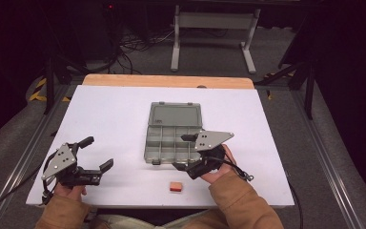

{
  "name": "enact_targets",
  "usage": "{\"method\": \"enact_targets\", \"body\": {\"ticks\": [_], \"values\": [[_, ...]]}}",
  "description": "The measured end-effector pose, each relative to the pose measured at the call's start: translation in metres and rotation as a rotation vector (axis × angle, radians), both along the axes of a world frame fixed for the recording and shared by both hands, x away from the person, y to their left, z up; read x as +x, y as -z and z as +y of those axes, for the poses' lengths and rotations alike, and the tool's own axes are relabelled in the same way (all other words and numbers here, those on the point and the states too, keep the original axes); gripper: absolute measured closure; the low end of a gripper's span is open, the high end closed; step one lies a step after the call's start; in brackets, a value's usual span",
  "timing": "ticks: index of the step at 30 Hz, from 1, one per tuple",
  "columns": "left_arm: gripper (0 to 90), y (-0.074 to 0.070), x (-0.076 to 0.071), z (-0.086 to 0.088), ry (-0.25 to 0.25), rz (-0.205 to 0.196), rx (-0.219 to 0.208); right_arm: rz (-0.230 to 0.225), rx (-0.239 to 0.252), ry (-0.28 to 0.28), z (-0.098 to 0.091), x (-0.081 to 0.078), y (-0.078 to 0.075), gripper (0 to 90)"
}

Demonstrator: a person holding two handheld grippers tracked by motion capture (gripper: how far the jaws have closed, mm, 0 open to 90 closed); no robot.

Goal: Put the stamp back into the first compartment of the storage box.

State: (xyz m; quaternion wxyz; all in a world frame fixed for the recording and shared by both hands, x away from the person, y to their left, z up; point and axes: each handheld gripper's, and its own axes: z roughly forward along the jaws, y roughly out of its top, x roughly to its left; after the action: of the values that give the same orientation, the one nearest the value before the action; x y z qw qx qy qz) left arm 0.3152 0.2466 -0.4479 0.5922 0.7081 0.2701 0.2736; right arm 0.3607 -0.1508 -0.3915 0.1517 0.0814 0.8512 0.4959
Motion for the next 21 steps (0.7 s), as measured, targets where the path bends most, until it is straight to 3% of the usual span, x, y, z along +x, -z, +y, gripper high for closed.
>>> {"method": "enact_targets", "body": {"ticks": [10,14,21], "values": [[1.3,0.000,0.000,0.000,-0.003,0.001,-0.001,0.084,-0.154,-0.062,0.012,-0.002,0.002,13.9],[1.3,0.000,0.000,0.000,-0.003,0.001,-0.002,0.130,-0.248,-0.086,0.018,-0.003,0.006,15.1],[1.3,0.000,-0.001,0.000,-0.003,0.001,-0.002,0.180,-0.333,-0.109,0.022,-0.004,0.011,16.7]]}}
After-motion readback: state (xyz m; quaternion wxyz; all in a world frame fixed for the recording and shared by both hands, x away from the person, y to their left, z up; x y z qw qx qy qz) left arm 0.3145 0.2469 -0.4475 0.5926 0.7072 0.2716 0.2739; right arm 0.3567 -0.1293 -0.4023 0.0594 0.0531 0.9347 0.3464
